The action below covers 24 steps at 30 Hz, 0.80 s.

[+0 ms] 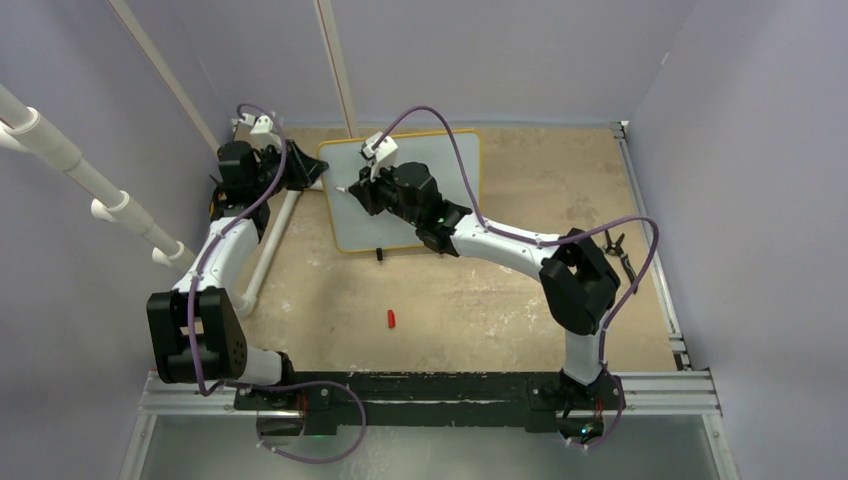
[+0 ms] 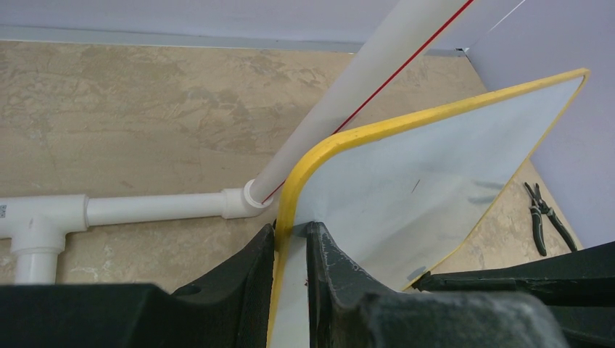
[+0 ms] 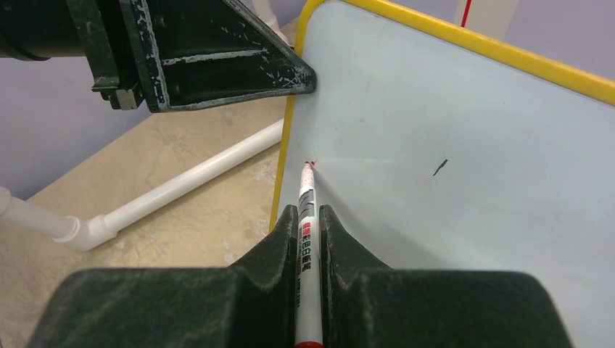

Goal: Write a sentence on the whiteboard

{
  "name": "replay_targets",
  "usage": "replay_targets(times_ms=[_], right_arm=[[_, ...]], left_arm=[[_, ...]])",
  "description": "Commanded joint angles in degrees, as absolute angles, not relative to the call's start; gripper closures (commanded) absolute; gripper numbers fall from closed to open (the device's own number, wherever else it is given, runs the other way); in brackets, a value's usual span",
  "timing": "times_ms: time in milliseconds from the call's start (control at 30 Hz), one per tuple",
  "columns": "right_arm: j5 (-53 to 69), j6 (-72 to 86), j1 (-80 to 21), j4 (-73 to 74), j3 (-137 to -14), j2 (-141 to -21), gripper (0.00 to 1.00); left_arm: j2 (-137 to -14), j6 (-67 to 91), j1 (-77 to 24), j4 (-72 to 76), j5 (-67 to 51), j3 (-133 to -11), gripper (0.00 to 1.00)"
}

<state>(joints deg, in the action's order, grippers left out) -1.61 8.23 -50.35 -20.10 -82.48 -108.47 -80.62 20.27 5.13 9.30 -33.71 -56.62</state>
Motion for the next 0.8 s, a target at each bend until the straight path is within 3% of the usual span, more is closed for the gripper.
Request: replay_targets(times_ms=[0, 767], right_arm=[[-4.46, 7.2, -50.19, -20.48, -85.6, -108.19, 1.0], [-10.2, 6.51, -49.92, -23.94, -87.35, -107.19, 1.0]], left_arm=[[-80.07, 19.25, 5.21, 8.71, -33.66, -56.31, 1.0], [-80.16, 19.25, 5.19, 8.94, -34.05, -56.29, 1.0]])
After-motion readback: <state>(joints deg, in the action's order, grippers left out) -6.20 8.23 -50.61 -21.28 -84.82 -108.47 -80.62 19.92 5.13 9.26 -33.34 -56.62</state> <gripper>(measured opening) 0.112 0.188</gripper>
